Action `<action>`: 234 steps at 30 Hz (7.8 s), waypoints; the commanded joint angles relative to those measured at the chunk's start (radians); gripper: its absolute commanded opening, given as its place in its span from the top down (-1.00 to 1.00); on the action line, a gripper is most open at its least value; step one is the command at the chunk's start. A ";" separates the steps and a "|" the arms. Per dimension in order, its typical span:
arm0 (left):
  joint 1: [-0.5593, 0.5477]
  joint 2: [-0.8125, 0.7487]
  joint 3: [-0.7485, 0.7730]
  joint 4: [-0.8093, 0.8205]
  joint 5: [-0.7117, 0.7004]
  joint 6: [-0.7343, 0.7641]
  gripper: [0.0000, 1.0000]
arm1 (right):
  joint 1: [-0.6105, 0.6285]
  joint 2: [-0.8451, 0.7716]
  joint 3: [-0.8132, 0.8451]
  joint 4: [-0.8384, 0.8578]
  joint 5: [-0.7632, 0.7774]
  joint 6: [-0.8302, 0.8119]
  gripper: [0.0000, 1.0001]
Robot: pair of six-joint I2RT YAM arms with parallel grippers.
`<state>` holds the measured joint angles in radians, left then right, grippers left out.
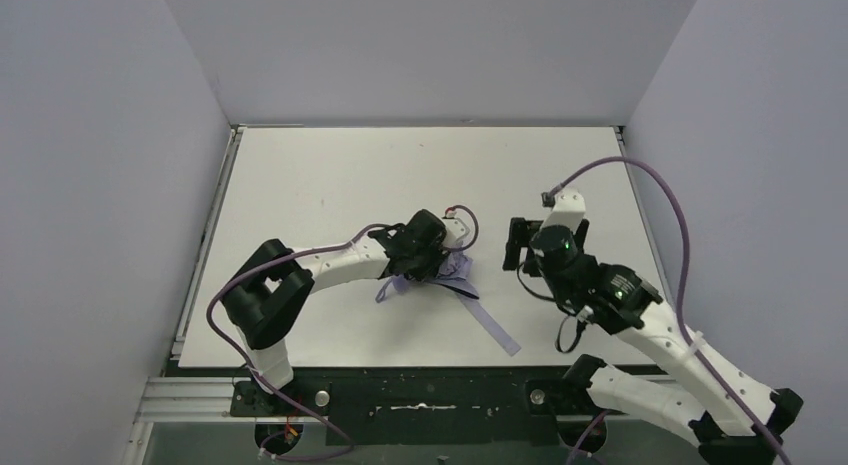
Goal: Put away the umbrella
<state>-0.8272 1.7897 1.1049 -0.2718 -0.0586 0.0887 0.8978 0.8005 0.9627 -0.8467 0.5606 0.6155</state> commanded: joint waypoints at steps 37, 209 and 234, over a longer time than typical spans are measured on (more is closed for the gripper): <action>-0.474 0.280 -0.193 0.519 -0.574 0.776 1.00 | -0.659 0.918 0.447 -0.174 -1.411 -1.761 -0.53; 0.053 0.061 0.043 -0.120 0.381 0.305 1.00 | -0.110 -0.110 -0.280 0.673 -0.624 -0.987 -0.37; -0.360 0.112 -0.152 0.138 -0.258 0.481 1.00 | -0.737 0.518 0.245 0.265 -1.031 -0.742 -0.58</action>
<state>-1.1389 1.8053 1.0222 -0.0685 -0.2672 0.5159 0.2115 1.2587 1.1782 -0.5793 -0.1989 -0.1005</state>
